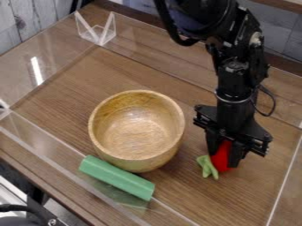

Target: Move the red fruit to the right

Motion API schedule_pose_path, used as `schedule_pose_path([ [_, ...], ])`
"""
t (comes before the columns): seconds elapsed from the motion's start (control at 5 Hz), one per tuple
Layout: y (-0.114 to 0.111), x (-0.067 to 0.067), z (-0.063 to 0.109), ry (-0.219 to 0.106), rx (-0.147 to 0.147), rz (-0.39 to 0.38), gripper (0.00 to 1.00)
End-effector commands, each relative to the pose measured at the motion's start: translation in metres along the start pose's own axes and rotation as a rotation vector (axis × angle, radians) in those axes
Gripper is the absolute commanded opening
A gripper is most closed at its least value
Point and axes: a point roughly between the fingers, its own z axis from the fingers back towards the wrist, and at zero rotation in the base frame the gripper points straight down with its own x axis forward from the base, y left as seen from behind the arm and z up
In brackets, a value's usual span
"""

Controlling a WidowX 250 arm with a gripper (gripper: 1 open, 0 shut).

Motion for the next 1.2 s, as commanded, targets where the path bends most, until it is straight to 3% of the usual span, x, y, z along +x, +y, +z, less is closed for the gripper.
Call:
schedule_pose_path([
  [0.0, -0.023, -0.003, -0.008, 0.003, -0.013, -0.026, 1.0],
  [0.2, -0.034, -0.006, -0.012, 0.008, -0.019, -0.009, 1.0],
  [1.0, -0.03, 0.016, 0.022, -0.043, -0.036, 0.149, 1.0],
])
